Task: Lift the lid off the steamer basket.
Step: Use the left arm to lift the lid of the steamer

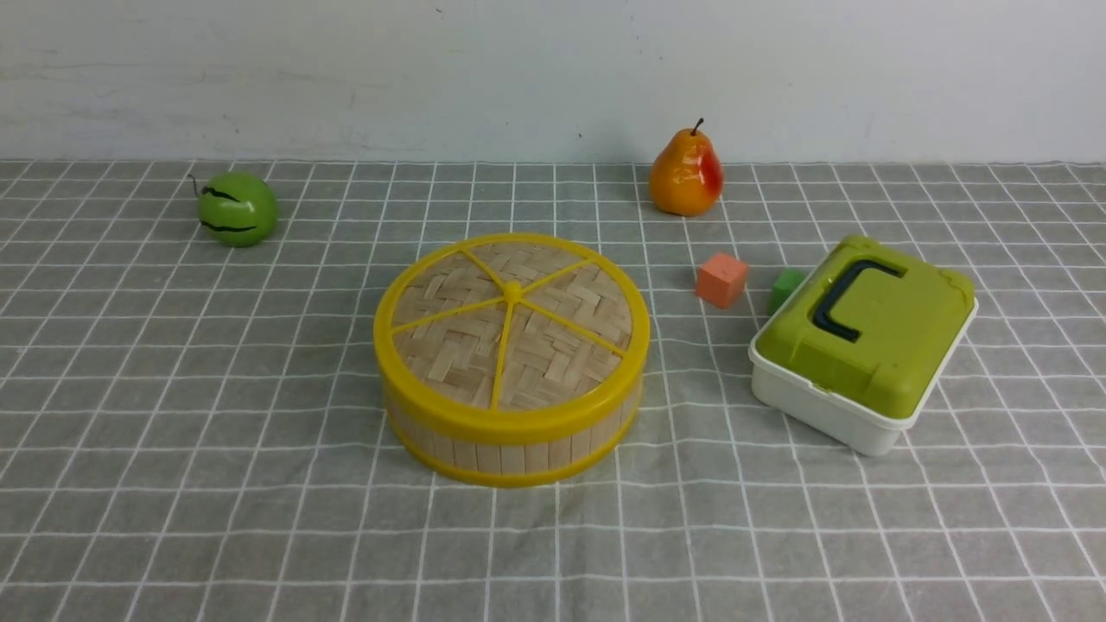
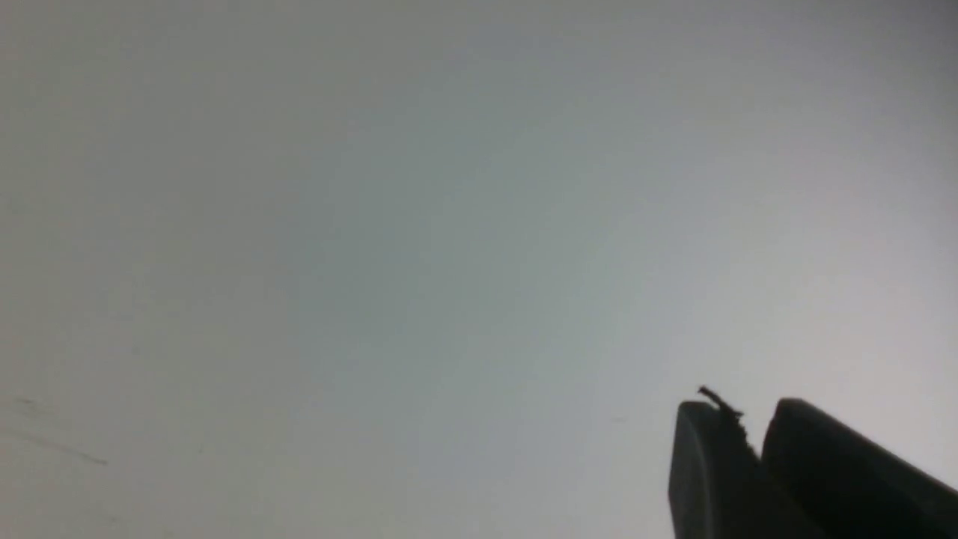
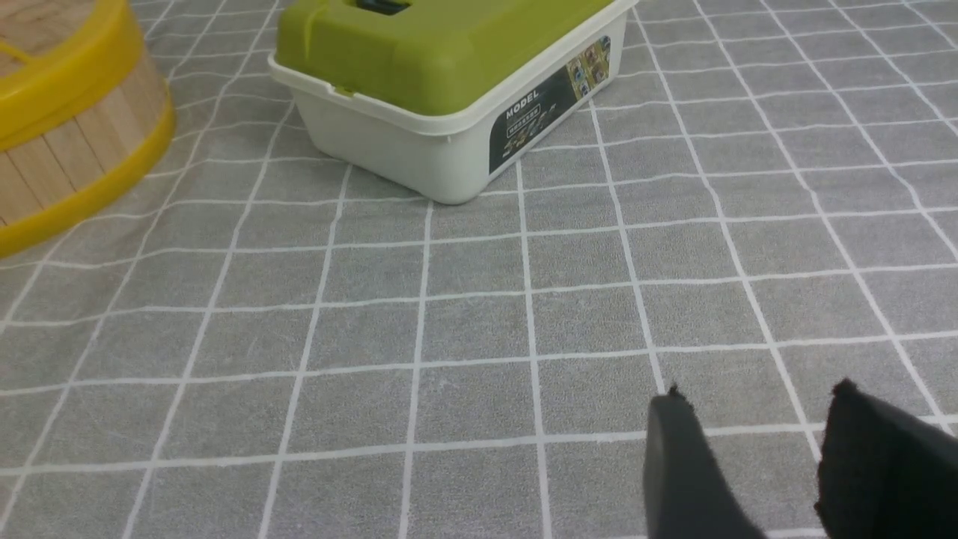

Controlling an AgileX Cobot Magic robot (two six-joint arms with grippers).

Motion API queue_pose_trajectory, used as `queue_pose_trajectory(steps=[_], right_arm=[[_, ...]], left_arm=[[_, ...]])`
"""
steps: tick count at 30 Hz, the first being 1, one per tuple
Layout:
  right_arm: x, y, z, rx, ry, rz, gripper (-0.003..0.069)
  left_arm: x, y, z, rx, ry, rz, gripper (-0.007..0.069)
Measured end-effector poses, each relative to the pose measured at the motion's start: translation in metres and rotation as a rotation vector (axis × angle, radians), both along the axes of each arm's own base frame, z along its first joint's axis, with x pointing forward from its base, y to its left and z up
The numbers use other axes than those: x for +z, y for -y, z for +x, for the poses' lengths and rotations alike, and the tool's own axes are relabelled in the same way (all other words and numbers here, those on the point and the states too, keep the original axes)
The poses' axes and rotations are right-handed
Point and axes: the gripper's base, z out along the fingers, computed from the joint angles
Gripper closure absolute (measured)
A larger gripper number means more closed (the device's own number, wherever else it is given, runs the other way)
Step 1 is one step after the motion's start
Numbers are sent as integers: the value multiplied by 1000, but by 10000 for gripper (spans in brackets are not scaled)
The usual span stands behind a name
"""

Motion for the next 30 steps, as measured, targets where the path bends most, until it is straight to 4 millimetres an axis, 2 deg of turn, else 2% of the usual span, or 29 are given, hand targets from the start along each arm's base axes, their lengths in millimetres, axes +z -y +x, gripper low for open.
queue_pose_trajectory(steps=[2,3,4,5,7,8,9,11,13,16,19,22,24,25,26,30], right_arm=[[0,0,0,0,0,0,416],[0,0,0,0,0,0,416],[0,0,0,0,0,0,416],[0,0,0,0,0,0,416],[0,0,0,0,0,0,416],[0,0,0,0,0,0,416],[0,0,0,0,0,0,416],[0,0,0,0,0,0,416],[0,0,0,0,0,0,416],[0,0,0,0,0,0,416],[0,0,0,0,0,0,417],[0,0,0,0,0,0,417],[0,0,0,0,0,0,417],[0,0,0,0,0,0,417],[0,0,0,0,0,0,417],[0,0,0,0,0,0,417]], left_arm=[[26,2,0,21,-80,89,637],[32,3,1,25,-98,110,637],[51,6,9,35,-170,184,637],[62,7,14,43,-200,226,637],[76,11,36,39,-288,278,637],[78,11,39,38,-297,283,637],[88,15,62,18,-391,313,637],[97,20,91,-19,-518,338,637],[96,24,111,-54,-625,358,637],[102,36,158,-174,-925,415,637],[100,46,196,-285,-1148,444,637],[101,55,220,-369,-1241,432,637],[98,74,245,-467,-1302,449,637],[100,75,244,-471,-1298,453,637],[93,89,257,-512,-1341,479,637],[72,127,280,-554,-1443,579,637]])
